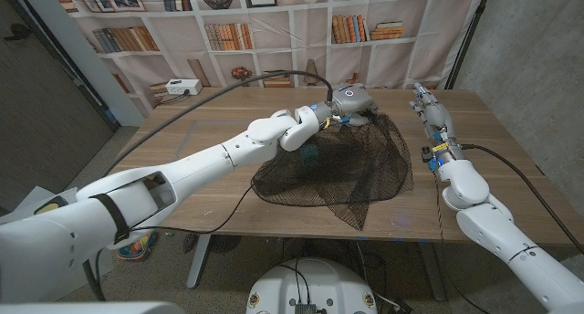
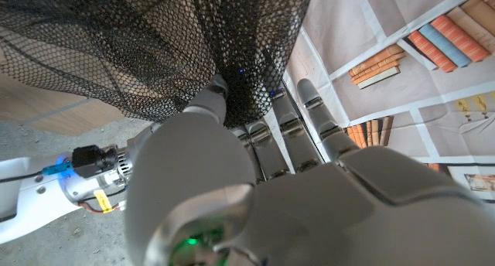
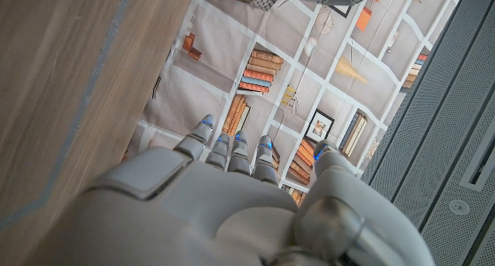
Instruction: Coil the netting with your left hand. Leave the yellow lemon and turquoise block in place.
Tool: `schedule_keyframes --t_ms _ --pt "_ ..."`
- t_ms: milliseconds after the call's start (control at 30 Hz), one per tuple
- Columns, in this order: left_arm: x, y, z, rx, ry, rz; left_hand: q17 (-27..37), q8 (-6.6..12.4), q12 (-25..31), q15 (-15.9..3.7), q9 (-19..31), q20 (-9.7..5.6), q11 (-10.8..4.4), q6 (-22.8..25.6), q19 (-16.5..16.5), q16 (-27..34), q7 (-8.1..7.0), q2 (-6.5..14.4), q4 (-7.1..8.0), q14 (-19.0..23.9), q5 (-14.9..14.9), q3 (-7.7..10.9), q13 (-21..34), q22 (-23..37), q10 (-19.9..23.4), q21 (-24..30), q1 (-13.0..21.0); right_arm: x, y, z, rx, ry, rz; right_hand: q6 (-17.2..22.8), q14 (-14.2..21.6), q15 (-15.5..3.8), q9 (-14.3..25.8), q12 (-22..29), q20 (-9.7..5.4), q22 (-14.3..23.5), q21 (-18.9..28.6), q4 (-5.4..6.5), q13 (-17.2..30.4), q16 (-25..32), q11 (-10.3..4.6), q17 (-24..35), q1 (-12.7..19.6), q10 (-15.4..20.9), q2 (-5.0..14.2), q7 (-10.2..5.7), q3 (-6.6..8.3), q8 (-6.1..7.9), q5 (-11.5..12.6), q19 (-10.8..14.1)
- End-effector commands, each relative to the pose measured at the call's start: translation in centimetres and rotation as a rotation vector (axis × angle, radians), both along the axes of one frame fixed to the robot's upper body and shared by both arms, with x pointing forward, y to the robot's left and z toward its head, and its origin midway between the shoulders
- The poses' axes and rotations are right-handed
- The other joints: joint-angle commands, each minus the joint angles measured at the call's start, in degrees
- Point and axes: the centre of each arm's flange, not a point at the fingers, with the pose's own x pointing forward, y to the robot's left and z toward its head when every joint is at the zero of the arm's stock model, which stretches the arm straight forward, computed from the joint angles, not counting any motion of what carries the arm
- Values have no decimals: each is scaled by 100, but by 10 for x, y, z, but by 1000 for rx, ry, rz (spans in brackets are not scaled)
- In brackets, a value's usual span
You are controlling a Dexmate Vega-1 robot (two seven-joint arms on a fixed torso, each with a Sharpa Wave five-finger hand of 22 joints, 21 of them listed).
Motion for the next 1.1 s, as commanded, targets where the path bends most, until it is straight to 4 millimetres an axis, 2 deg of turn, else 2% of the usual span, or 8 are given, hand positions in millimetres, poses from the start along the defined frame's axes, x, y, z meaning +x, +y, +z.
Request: schedule_keyframes --t_ms 33,233,433,867,1100 --pt "-31 26 0 80 29 97 67 29 58 -913 122 -51 -86 133 38 11 59 81 5 113 41 5 52 8 38 34 156 -4 3 3 -14 -1 1 53 21 14 17 -7 9 18 -9 -7 18 -18 -18 11 -16 27 6 -26 25 1 21 60" --pt "-39 44 -6 68 20 157 132 27 78 -920 108 -71 -83 138 60 45 52 63 -25 174 34 -12 81 12 44 43 219 -4 5 7 -26 2 8 56 23 7 17 -9 6 18 -9 -5 17 -17 -18 13 -21 24 10 -27 27 2 20 60" --pt "-51 66 -4 -8 1 214 193 34 83 -923 96 -86 -82 160 67 80 48 47 -36 225 28 -37 83 15 63 48 259 -3 8 12 -41 2 16 50 24 7 17 -11 5 18 -10 -4 17 -18 -22 13 -21 22 14 -29 31 -1 21 61" --pt "-76 94 -2 -117 -103 363 319 39 95 -927 72 -103 -83 186 70 121 46 26 -43 295 15 -91 100 21 102 57 349 -4 6 16 -39 7 0 52 34 5 16 -11 -3 18 -9 0 17 -15 -20 14 -29 25 19 -31 35 -2 20 66" --pt "-83 104 -4 -153 -124 462 373 37 79 -928 61 -113 -82 188 100 128 43 19 -40 315 9 -116 84 25 105 74 381 1 7 21 -39 6 1 52 35 6 16 -8 -6 18 -9 2 17 -15 -18 15 -32 35 24 -30 39 -2 20 70"
